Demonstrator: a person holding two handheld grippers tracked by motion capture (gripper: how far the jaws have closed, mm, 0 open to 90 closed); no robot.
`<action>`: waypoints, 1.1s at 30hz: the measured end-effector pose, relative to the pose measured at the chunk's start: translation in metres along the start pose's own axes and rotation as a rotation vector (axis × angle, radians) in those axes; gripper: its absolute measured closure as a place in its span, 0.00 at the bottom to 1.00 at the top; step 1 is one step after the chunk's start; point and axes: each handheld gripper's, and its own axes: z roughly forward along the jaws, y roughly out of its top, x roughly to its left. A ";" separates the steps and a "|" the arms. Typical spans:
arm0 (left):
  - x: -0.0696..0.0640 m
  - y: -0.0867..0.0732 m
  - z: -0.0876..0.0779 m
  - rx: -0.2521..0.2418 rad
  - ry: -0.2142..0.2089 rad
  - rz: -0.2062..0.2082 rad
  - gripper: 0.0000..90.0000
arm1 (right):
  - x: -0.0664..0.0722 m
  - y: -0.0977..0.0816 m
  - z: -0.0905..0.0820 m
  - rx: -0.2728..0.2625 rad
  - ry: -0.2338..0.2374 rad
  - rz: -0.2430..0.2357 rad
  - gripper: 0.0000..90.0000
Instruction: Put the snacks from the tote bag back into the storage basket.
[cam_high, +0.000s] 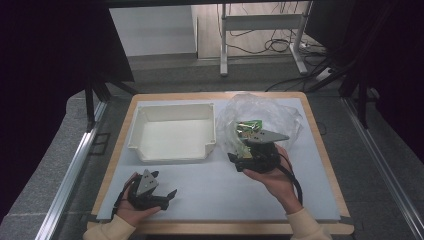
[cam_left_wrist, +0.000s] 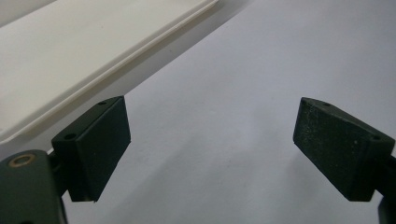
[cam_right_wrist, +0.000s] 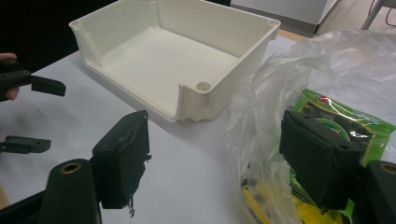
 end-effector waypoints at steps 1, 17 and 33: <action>0.000 0.000 0.000 0.000 0.000 0.000 0.12 | -0.001 0.000 0.000 -0.001 -0.006 0.000 0.28; 0.000 0.000 0.002 0.002 0.001 0.000 0.12 | -0.018 0.007 -0.006 -0.008 -0.036 0.027 0.29; 0.001 -0.002 -0.001 -0.009 -0.019 0.011 0.12 | -0.043 0.008 0.000 0.013 -0.084 0.085 0.29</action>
